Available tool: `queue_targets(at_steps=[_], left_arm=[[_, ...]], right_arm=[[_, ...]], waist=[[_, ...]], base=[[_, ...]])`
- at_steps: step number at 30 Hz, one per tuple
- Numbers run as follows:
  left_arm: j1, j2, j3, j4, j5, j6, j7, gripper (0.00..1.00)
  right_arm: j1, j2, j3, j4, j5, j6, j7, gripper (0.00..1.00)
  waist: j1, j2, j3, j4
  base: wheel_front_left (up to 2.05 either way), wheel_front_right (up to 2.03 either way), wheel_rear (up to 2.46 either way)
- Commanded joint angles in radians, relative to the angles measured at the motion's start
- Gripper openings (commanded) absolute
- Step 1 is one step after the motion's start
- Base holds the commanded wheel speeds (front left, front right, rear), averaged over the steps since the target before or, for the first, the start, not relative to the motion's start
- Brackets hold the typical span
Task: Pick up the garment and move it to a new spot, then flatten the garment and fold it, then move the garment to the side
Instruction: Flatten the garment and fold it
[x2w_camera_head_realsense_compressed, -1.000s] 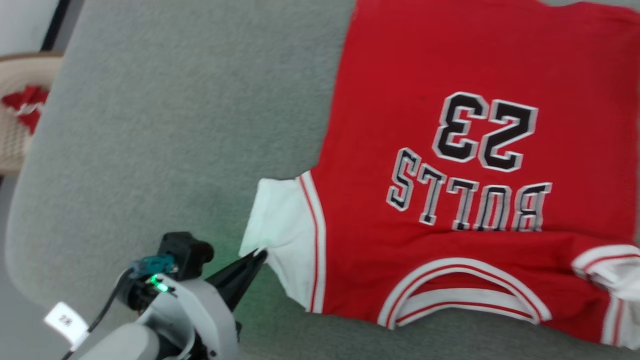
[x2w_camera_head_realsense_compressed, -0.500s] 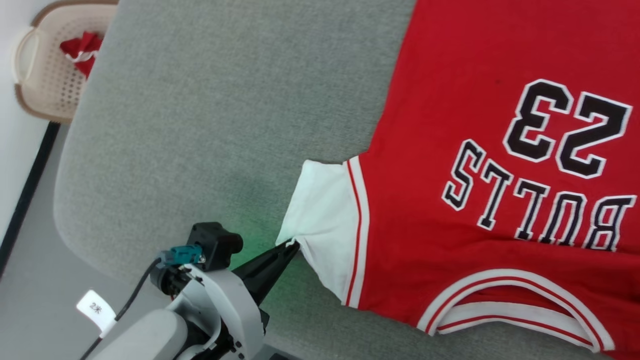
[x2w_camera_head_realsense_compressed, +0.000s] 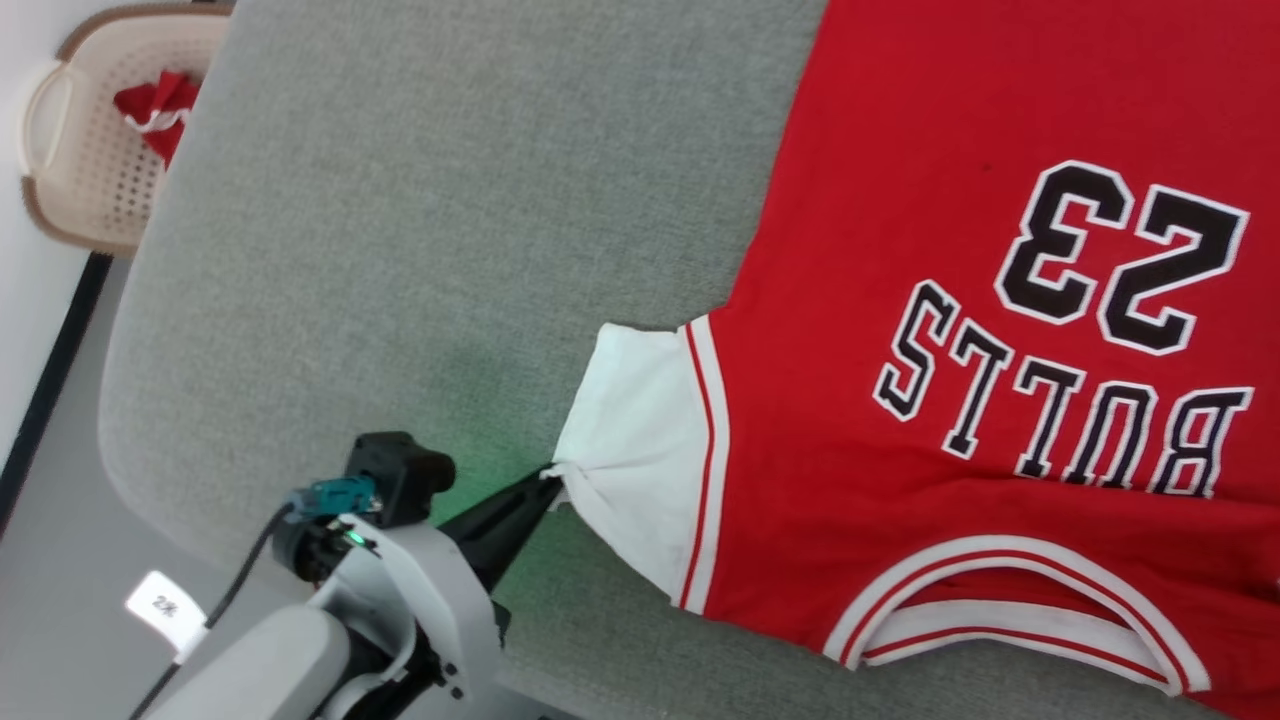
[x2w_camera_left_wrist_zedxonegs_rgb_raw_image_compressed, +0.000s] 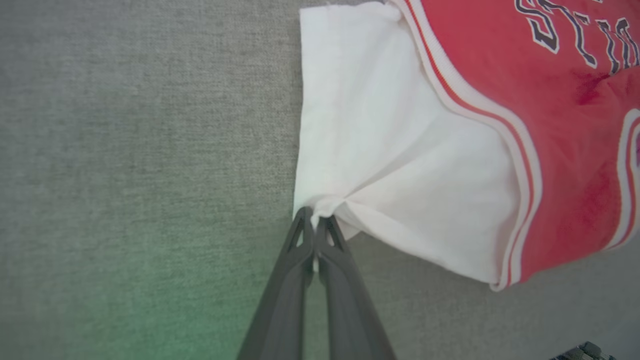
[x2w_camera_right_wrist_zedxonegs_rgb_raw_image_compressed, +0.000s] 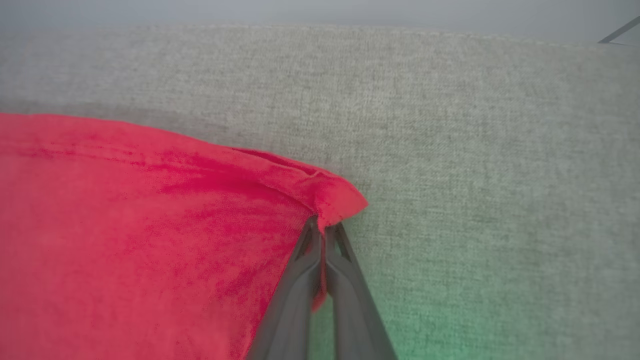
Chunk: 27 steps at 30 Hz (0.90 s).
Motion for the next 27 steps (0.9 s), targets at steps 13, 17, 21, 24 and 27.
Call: queue_targets(at_steps=[13, 17, 21, 24, 27], left_arm=[[0.098, 0.117, 0.064, -0.045, -0.048, 0.073, 0.004, 0.00], [0.125, 0.147, 0.079, -0.069, -0.061, 0.091, 0.010, 0.00], [0.142, 0.171, 0.087, -0.091, -0.068, 0.102, 0.017, 0.00], [0.149, 0.183, 0.092, -0.103, -0.071, 0.109, 0.022, 0.00], [0.152, 0.190, 0.092, -0.111, -0.074, 0.110, 0.025, 0.00]], right_arm=[[0.364, -0.004, 0.170, -0.389, 0.248, -0.002, 0.095, 0.00], [0.551, -0.044, 0.154, -0.587, 0.351, -0.002, 0.128, 0.00], [0.757, -0.059, 0.080, -0.770, 0.420, -0.002, 0.168, 0.00], [0.917, -0.042, 0.008, -0.898, 0.444, -0.002, 0.204, 0.00], [1.073, -0.011, -0.075, -1.004, 0.441, -0.002, 0.245, 0.00]], waist=[[0.0000, -0.0001, -0.158, -0.184], [0.0000, -0.0001, -0.185, -0.226], [0.0000, -0.0001, -0.203, -0.256], [0.0000, -0.0001, -0.210, -0.271], [0.0000, -0.0001, -0.212, -0.278]], base=[[0.00, 0.00, 0.00], [0.00, 0.00, 0.00], [0.00, 0.00, 0.00], [0.00, 0.00, 0.00], [0.00, 0.00, 0.00]])
